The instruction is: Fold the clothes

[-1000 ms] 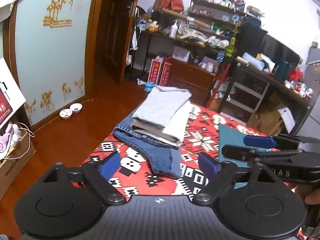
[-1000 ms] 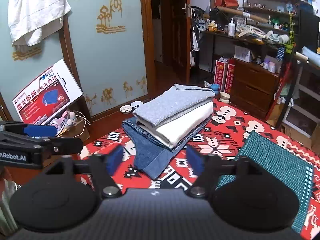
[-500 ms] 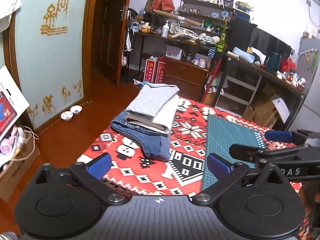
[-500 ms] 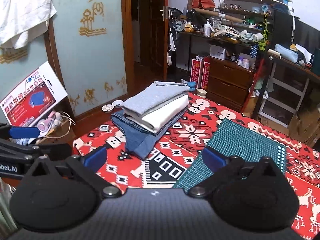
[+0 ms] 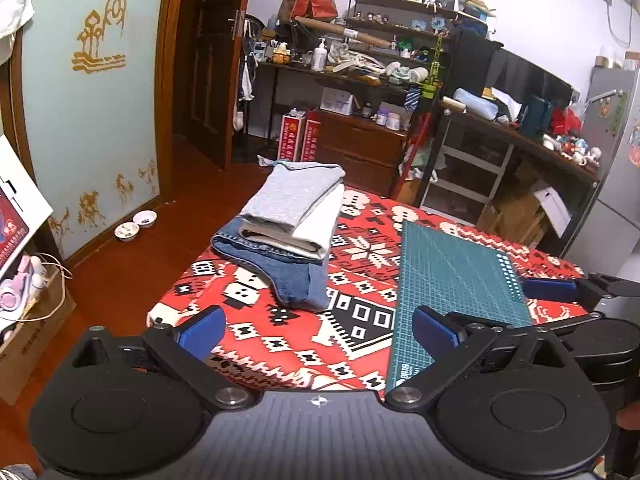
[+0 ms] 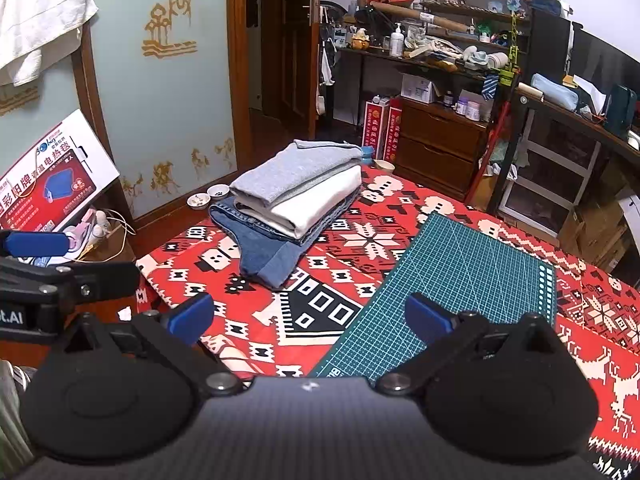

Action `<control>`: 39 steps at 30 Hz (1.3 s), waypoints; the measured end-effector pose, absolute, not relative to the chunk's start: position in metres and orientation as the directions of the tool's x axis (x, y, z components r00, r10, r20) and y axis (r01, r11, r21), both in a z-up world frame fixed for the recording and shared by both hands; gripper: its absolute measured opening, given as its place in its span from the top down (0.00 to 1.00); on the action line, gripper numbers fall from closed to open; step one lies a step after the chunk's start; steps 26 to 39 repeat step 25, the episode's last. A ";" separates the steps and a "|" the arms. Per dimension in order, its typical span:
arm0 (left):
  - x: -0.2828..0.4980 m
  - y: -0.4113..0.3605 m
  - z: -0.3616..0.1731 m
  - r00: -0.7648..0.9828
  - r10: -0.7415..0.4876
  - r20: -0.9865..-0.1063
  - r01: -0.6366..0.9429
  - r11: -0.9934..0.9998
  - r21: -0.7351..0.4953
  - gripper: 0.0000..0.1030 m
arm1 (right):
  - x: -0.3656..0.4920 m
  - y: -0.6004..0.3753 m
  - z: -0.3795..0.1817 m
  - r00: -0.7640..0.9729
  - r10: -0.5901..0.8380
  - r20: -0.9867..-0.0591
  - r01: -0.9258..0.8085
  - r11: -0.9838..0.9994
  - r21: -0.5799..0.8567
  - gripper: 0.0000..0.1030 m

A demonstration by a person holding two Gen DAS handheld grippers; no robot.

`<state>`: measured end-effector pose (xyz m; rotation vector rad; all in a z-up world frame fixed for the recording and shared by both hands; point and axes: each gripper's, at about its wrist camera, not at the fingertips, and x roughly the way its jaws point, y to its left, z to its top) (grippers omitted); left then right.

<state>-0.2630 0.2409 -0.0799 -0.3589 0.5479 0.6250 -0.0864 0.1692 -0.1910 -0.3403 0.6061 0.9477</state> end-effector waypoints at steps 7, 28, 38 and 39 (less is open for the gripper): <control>-0.262 0.240 -0.080 0.655 0.471 -0.591 -0.651 0.748 -0.126 0.02 | -0.081 0.170 -0.191 0.443 0.651 -0.616 -0.833 0.554 -0.014 0.00; -0.263 0.246 -0.082 0.565 0.540 -0.624 -0.706 0.708 -0.027 0.03 | -0.080 0.174 -0.191 0.441 0.651 -0.618 -0.833 0.553 -0.011 0.00; -0.263 0.246 -0.082 0.565 0.540 -0.624 -0.706 0.708 -0.027 0.03 | -0.080 0.174 -0.191 0.441 0.651 -0.618 -0.833 0.553 -0.011 0.00; -0.263 0.246 -0.082 0.565 0.540 -0.624 -0.706 0.708 -0.027 0.03 | -0.080 0.174 -0.191 0.441 0.651 -0.618 -0.833 0.553 -0.011 0.00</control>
